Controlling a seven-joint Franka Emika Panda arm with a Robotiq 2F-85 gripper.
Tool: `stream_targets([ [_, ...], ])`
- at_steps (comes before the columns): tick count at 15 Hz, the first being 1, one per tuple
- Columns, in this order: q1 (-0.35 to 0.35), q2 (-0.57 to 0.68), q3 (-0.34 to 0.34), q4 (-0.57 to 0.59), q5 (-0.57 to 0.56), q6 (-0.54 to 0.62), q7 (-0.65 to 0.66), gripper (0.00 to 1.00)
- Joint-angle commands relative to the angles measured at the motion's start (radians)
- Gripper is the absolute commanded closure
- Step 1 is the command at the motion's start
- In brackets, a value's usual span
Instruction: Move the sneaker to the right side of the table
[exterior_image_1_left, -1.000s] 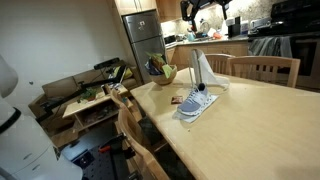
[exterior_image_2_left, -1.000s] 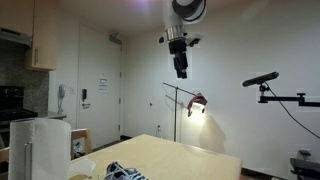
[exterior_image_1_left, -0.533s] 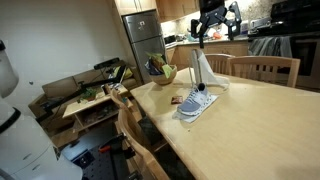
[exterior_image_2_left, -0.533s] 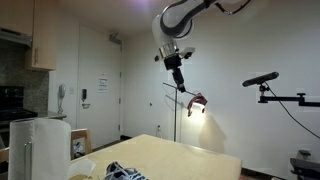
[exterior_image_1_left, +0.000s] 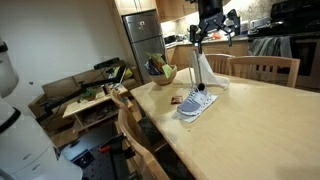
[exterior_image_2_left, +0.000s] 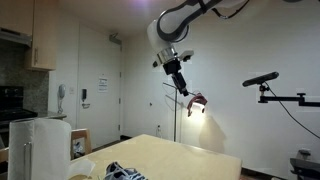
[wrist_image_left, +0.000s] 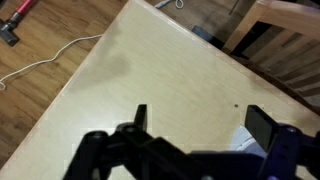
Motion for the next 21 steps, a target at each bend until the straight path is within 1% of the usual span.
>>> stream_targets([
  [1, 0.018, 0.073, 0.023, 0.035, -0.119, 0.035, -0.02, 0.0],
  [5, 0.033, 0.197, 0.034, 0.123, -0.204, 0.037, -0.054, 0.0],
  [7, 0.031, 0.274, 0.038, 0.209, -0.197, 0.014, -0.09, 0.0],
  [9, 0.034, 0.343, 0.039, 0.297, -0.186, -0.015, -0.143, 0.0],
  [11, 0.036, 0.383, 0.05, 0.353, -0.193, -0.024, -0.267, 0.0],
  [13, 0.056, 0.392, 0.05, 0.364, -0.218, -0.014, -0.376, 0.0],
  [16, 0.085, 0.382, 0.057, 0.342, -0.239, 0.016, -0.511, 0.0],
  [18, 0.104, 0.37, 0.067, 0.314, -0.255, 0.046, -0.589, 0.0],
  [21, 0.123, 0.356, 0.086, 0.285, -0.266, 0.122, -0.695, 0.0],
])
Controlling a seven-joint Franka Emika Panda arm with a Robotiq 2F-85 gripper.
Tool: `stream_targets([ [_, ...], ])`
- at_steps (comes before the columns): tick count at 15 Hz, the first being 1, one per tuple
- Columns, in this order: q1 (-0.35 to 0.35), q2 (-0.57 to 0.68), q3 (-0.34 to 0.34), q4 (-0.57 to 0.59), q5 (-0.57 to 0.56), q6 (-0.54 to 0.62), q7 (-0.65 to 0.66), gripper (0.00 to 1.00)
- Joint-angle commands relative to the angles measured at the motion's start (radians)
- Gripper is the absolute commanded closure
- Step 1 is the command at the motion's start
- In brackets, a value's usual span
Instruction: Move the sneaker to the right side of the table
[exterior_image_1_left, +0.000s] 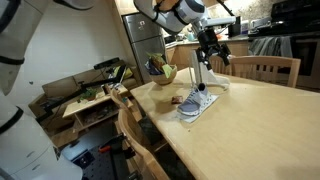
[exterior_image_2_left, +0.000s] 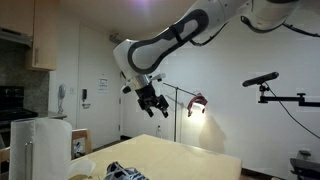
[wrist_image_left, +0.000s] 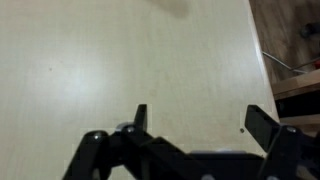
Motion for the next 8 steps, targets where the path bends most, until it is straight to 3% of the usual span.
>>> stream_targets([
  [1, 0.015, -0.032, 0.018, -0.05, -0.038, 0.099, -0.13, 0.0],
  [3, 0.06, -0.048, -0.042, -0.06, -0.125, 0.073, -0.062, 0.0],
  [4, 0.039, 0.0, -0.005, -0.007, -0.074, 0.067, -0.088, 0.0],
  [8, 0.049, 0.01, -0.03, 0.001, -0.122, 0.065, -0.083, 0.0],
])
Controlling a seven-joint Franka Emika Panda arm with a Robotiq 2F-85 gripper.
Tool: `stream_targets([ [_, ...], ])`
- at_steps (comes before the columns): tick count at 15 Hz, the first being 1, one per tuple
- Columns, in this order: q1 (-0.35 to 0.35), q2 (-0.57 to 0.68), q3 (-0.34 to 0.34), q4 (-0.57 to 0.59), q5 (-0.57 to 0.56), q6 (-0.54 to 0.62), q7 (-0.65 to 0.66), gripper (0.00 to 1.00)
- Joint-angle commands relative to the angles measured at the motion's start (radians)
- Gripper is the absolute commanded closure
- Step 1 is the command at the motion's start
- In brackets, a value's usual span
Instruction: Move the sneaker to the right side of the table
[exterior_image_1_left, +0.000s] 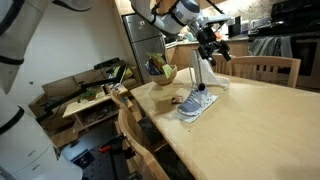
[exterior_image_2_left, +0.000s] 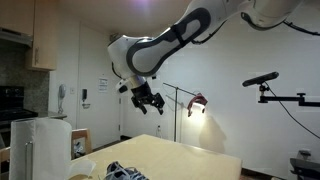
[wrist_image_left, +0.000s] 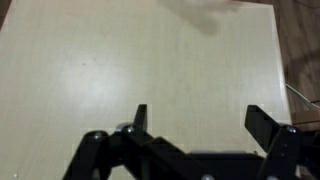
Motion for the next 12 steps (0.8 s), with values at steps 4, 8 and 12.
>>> stream_targets([
  [4, -0.025, 0.056, 0.048, 0.014, -0.01, 0.162, -0.206, 0.0],
  [8, -0.026, 0.095, 0.06, 0.01, -0.007, 0.369, -0.333, 0.0],
  [12, -0.061, 0.137, 0.086, 0.025, 0.068, 0.559, -0.424, 0.0],
])
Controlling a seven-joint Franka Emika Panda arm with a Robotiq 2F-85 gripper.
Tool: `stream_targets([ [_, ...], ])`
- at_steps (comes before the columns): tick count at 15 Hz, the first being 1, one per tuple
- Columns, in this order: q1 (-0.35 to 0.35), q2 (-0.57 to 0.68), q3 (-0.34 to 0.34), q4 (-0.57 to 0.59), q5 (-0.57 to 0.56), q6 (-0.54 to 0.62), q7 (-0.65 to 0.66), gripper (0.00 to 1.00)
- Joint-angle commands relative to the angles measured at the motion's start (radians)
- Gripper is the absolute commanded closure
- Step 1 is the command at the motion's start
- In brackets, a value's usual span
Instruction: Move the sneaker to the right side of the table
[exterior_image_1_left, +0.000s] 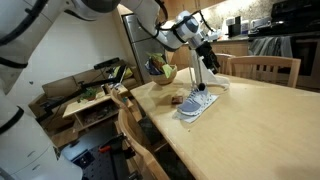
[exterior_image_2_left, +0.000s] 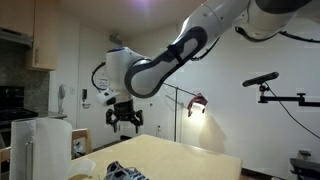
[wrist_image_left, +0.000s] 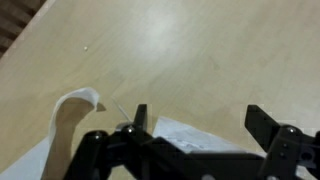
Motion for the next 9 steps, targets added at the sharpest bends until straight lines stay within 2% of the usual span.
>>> stream_targets([
  [1, -0.055, 0.028, 0.043, 0.028, 0.105, 0.104, -0.071, 0.0],
  [4, -0.079, 0.036, 0.048, 0.047, 0.264, 0.044, -0.046, 0.0],
  [7, -0.088, 0.054, 0.043, 0.082, 0.371, -0.04, -0.019, 0.0],
  [8, -0.102, 0.066, 0.072, 0.103, 0.417, -0.093, -0.066, 0.0],
  [9, -0.102, 0.078, 0.081, 0.121, 0.451, -0.133, -0.06, 0.0],
])
